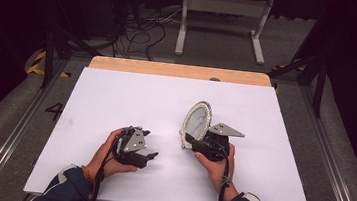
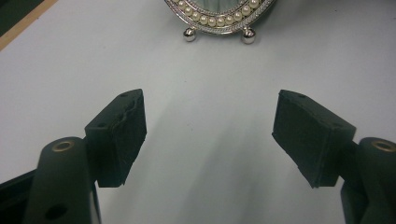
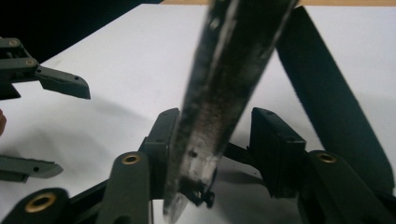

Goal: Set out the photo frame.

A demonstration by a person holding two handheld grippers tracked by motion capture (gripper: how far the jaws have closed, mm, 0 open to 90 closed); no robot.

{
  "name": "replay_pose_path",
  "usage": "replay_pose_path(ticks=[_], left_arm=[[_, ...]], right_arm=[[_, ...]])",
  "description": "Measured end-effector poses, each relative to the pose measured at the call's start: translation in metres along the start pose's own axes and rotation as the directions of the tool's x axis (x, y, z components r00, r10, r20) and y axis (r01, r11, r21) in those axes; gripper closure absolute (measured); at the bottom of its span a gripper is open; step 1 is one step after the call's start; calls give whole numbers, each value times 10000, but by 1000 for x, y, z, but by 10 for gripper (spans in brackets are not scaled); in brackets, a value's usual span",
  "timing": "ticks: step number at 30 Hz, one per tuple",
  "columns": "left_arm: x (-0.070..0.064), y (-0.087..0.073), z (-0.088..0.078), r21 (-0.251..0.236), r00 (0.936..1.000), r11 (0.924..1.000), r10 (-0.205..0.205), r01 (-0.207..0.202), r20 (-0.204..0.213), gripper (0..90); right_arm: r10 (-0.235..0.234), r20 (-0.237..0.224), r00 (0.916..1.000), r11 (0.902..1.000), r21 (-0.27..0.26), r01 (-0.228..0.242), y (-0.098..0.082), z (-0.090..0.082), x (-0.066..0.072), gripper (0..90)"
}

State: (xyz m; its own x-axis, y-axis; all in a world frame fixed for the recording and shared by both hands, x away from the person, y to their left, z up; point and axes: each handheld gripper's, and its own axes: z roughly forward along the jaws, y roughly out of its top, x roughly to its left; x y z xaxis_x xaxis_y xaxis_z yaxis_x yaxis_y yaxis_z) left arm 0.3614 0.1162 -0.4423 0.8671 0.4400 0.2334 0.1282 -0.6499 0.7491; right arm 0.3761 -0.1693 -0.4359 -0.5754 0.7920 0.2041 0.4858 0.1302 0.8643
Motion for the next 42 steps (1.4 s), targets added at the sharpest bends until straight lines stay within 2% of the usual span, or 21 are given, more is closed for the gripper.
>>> replay_pose_path(ticks=[9,12,18,24,33,37,42], left_arm=[[1,-1,1,75,10000,9999,-96,95,12,254],[1,-1,2,104,10000,9999,-76,76,20,251],[1,0,2,141,10000,9999,-53,52,72,247],[1,0,1,133,9999,9999,-57,56,92,244],[2,3,1,24,9997,9999,-171,171,183,241],[4,7,4,-73,9995,9997,-212,214,248,237],[7,10,3,-224,9987,9988,-421,427,290,233]], right_arm=[[-56,-235,9997,9999,105,58,0,0,-2,634],[-20,-634,9980,9992,395,45,2,-1,-7,643],[-130,-1118,9936,9973,703,210,5,-2,-13,668],[-227,-1412,9897,9959,831,347,6,-3,-16,732],[-258,-1784,9836,9936,1034,448,8,-4,-18,773],[-398,-1659,9853,9935,986,568,9,-4,-16,746],[-1157,-1186,9862,9854,1110,1289,11,-9,-8,700]])
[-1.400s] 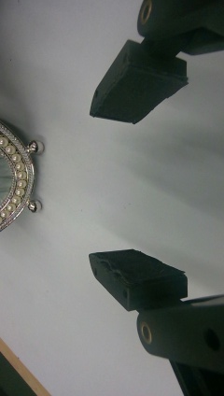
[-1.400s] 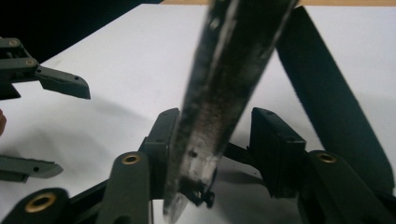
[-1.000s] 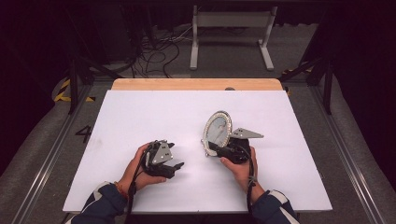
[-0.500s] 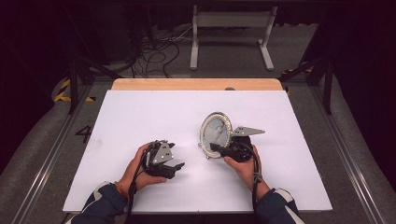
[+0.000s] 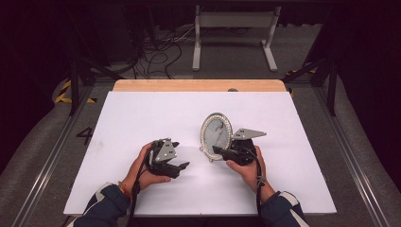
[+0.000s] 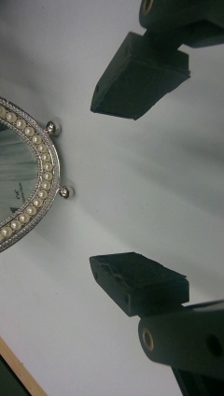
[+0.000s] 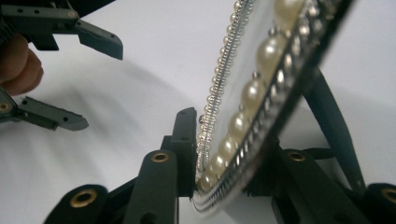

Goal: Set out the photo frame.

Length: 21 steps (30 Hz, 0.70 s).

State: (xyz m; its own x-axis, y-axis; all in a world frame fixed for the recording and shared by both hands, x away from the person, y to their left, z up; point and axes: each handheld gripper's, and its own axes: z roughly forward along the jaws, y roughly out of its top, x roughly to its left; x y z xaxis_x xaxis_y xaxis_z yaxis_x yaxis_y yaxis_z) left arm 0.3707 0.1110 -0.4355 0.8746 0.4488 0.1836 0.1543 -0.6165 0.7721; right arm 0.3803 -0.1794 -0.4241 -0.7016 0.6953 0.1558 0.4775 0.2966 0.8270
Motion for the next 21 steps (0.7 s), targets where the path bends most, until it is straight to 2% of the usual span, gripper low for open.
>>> replay_pose_path(ticks=[5,8,10,18,21], left_arm=[[5,2,1,-142,9997,9997,-180,182,158,232],[7,4,2,-216,9996,9996,-149,154,224,232],[10,6,4,-338,9987,9989,-302,316,400,232],[24,18,19,-565,9964,9967,-551,588,649,244],[28,22,30,-630,9939,9948,-752,804,809,242]], right_arm=[[-133,180,9998,9999,-39,134,-2,-5,1,673],[-87,252,9996,9999,-47,88,-2,-7,2,665],[-173,349,9992,9998,-116,177,-3,-10,2,653],[-503,640,9967,9982,-297,523,-3,-27,5,635],[-479,747,9961,9975,-483,516,-3,-31,6,581]])
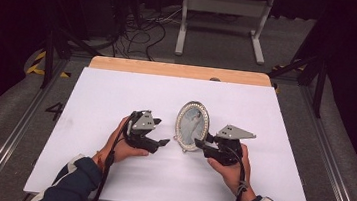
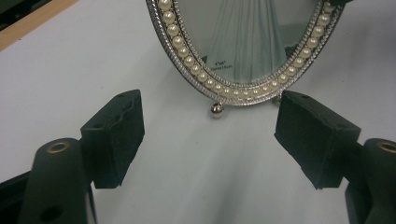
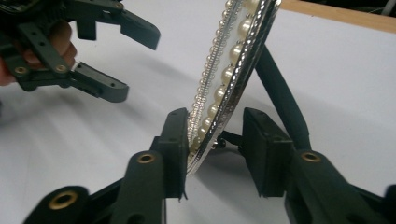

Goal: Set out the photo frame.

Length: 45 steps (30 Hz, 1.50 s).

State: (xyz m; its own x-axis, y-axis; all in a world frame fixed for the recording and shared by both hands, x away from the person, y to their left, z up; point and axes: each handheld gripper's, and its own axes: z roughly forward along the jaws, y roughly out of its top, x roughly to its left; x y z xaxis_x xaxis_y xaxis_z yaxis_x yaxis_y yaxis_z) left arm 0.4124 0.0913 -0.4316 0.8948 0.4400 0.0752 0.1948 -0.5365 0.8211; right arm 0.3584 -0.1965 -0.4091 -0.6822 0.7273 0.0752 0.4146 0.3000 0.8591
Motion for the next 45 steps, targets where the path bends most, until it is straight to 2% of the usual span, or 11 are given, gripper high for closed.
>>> replay_pose_path(ticks=[6,10,13,15,21,29,32,35,38,42,45], left_arm=[[2,1,23,376,9998,9992,-126,121,132,239],[1,2,29,469,9999,9989,-92,87,88,246],[1,1,29,508,9997,9987,-78,67,211,245],[1,1,28,475,9996,9987,-182,171,223,244],[2,2,26,476,9997,9986,-214,209,85,260],[1,8,32,452,9990,9989,-140,120,434,257],[1,10,36,488,9983,9988,-103,75,573,255],[3,12,39,431,9974,9988,-250,221,683,246],[4,15,41,362,9959,9989,-318,288,849,241],[6,17,42,295,9956,9993,-262,236,905,236],[7,17,42,187,9939,9994,-295,277,1059,236]], right_arm=[[216,105,9997,9994,-256,-213,-3,6,0,549],[376,89,9993,9989,-270,-374,-7,18,0,599],[498,-137,9987,9978,-440,-503,-10,23,1,679],[408,-280,9988,9981,-456,-420,-10,25,3,738],[330,-551,9979,9989,-320,-348,-8,26,-1,747],[479,-1358,9896,9988,-40,-489,-5,27,-11,761],[514,-1485,9876,9987,41,-513,-4,27,-13,761],[491,-1436,9884,9988,76,-485,-3,27,-11,753],[391,-1095,9932,9992,55,-388,-2,25,-9,668],[145,-719,9973,9999,28,-143,0,18,-7,610],[-31,-463,9989,9999,-157,23,2,9,-4,603]])
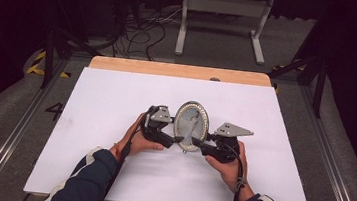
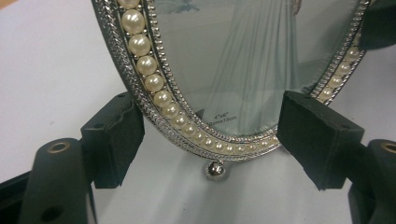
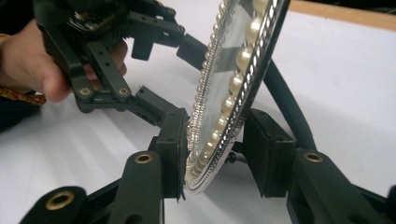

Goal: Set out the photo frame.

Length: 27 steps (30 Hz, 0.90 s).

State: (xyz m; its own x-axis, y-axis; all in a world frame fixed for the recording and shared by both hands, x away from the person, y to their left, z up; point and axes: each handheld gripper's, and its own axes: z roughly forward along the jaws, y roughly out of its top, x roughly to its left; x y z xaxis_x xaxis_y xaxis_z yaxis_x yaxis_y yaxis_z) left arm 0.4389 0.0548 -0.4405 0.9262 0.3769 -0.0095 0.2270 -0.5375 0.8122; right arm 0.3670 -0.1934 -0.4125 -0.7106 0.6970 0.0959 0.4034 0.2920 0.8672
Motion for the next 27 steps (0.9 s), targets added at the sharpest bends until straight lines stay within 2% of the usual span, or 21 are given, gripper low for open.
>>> replay_pose_path(ticks=[4,10,14,16,21,27], left_arm=[[-1,1,0,67,9999,9999,107,-106,-103,241],[0,0,-1,21,9998,10000,37,-37,-194,268],[1,0,-3,-97,10000,10000,21,-22,-86,276],[1,0,-3,-137,10000,9999,-43,42,-76,276],[2,-2,-4,-210,9999,9997,-101,104,137,308],[1,-2,-5,-11,9998,10000,-72,73,165,307]], right_arm=[[-193,113,9998,9996,-181,195,1,-7,4,577],[39,549,9985,9986,-520,-10,-1,-22,7,564],[95,885,9960,9966,-823,-22,-4,-33,7,673],[82,931,9956,9966,-829,-4,-4,-33,7,686],[84,1064,9943,9954,-963,19,-4,-35,8,786],[48,1027,9947,9945,-1045,60,-4,-33,9,819]])
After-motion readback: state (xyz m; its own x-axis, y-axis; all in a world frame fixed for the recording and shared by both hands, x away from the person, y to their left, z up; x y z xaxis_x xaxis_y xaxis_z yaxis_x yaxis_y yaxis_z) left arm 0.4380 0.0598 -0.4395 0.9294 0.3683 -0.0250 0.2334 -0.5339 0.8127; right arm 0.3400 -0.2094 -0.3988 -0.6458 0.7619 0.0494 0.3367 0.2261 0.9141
